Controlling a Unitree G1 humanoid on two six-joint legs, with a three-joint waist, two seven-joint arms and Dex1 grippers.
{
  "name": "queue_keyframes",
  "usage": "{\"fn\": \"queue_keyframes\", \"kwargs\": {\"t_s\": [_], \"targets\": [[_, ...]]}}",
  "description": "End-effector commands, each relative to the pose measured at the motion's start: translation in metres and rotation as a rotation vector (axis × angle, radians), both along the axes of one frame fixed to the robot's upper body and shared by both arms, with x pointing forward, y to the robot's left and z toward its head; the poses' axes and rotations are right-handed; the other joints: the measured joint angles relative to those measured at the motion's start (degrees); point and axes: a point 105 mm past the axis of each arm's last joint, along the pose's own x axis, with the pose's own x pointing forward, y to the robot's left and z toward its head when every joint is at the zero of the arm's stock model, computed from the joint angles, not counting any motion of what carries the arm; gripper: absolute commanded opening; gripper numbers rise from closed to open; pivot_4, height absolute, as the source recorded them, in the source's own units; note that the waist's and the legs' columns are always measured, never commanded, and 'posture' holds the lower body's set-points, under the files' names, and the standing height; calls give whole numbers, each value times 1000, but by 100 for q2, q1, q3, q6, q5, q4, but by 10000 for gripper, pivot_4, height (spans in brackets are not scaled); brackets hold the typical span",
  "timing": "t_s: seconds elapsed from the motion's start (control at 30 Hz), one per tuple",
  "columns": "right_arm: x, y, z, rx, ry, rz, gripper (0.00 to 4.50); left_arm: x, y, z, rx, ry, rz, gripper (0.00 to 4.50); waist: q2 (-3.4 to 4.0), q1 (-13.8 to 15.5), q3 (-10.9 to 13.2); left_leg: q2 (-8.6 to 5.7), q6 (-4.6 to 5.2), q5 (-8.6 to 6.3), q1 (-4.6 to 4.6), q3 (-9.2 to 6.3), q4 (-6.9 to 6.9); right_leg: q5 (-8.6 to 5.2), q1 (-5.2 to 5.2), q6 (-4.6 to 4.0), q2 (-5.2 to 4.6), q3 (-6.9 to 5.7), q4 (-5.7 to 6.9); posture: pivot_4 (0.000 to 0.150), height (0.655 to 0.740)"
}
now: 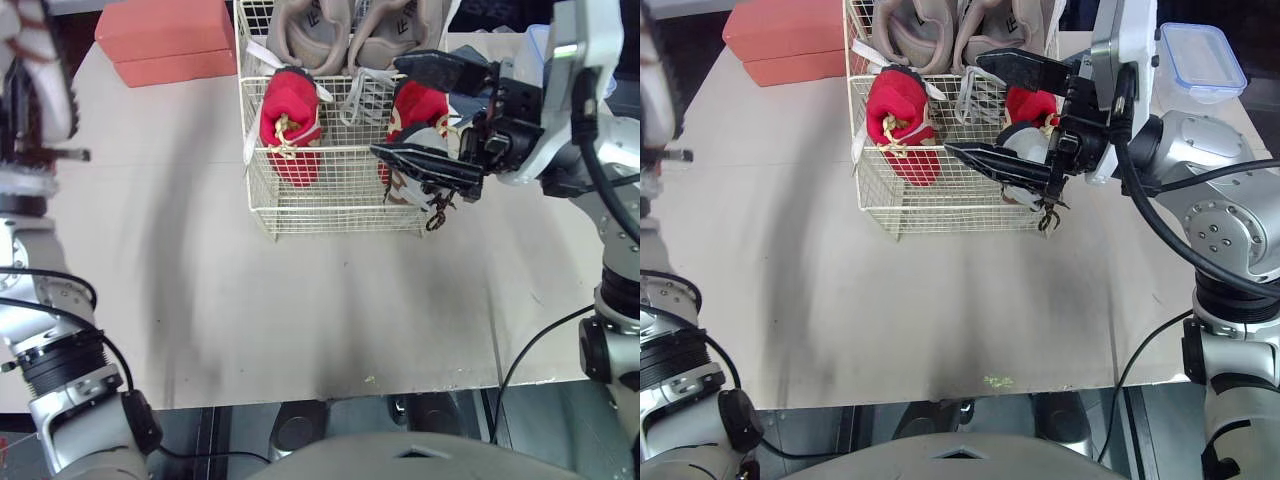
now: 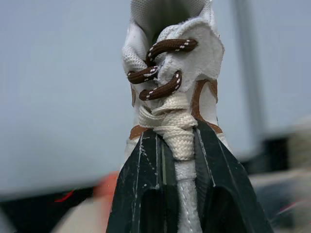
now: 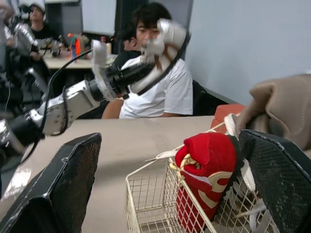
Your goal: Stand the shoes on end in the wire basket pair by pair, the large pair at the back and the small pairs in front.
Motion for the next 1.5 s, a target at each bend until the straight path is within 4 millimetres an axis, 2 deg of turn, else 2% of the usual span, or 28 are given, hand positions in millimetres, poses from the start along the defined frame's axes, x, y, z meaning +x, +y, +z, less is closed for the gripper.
{"fn": "queue_keyframes", "kwargs": {"t_s": [0.03,0.13,0.27,0.5,0.63,0.73,0.9,0.97,1.0,1.07,1.2,1.23,1.37,1.5], "targets": [[3,-3,17,87,-3,-41,45000,-18,-67,33,34,-83,-299,1573,0,-8,0,0,0,0,0,0,0,0,0,0,1,0,1,1500,7400],[6,-1,21,151,40,-47,45000,-20,-101,33,58,-44,-461,1573,2,-60,1,-1,0,0,3,8,0,0,-1,0,5,-5,2,1500,7400],[12,4,28,233,94,-64,45000,-20,-140,16,137,46,-607,1573,4,-143,0,-1,0,1,8,10,-2,0,-1,0,8,-6,6,1500,7400],[15,15,36,318,157,-45,45000,-14,-173,-6,189,82,-657,1573,6,-160,2,-2,-3,3,9,8,0,0,-1,0,11,-9,7,1500,7400],[16,18,38,353,195,-25,45000,-12,-178,-16,229,91,-645,1573,7,-162,2,-4,-3,3,8,9,1,0,-1,0,10,-8,7,1500,7400],[16,20,38,353,213,-24,36990,-14,-183,-21,234,89,-660,1573,7,-155,2,-4,-3,3,8,8,1,0,-1,0,10,-9,8,1500,7400],[17,19,37,353,223,-26,14680,-14,-190,-32,262,120,-700,1573,8,-158,1,-4,-3,3,9,8,1,0,-1,0,10,-9,8,1500,7400],[17,18,37,351,224,-33,7301,-14,-191,-34,252,137,-717,1573,8,-158,1,-4,-3,3,8,8,1,0,-1,0,10,-9,8,1500,7400],[18,18,36,351,225,-36,4085,-15,-192,-35,250,147,-730,11956,8,-158,1,-4,-3,3,8,8,1,0,0,0,10,-9,8,1500,7400],[19,16,36,350,226,-43,1250,-18,-194,-37,254,165,-764,20990,8,-159,1,-4,-3,3,8,9,1,0,-1,0,10,-9,8,1500,7400],[16,16,36,339,213,-25,1238,-27,-190,-33,285,184,-810,40710,10,-163,2,-4,-3,3,8,8,1,0,-1,0,10,-8,8,1500,7400],[14,15,36,335,210,-11,1238,-31,-187,-31,289,192,-837,44460,11,-166,3,-4,-2,3,8,8,0,0,-1,0,10,-8,8,1500,7400],[4,9,33,291,189,63,1238,-41,-166,-17,303,251,-921,44460,20,-167,6,0,-2,3,8,8,0,0,-2,0,13,-8,8,1500,7400],[-2,10,27,246,177,108,1238,-45,-157,-2,294,258,-965,44460,21,-143,7,-2,-2,3,8,6,1,0,2,0,13,-13,5,1500,7400]]}}
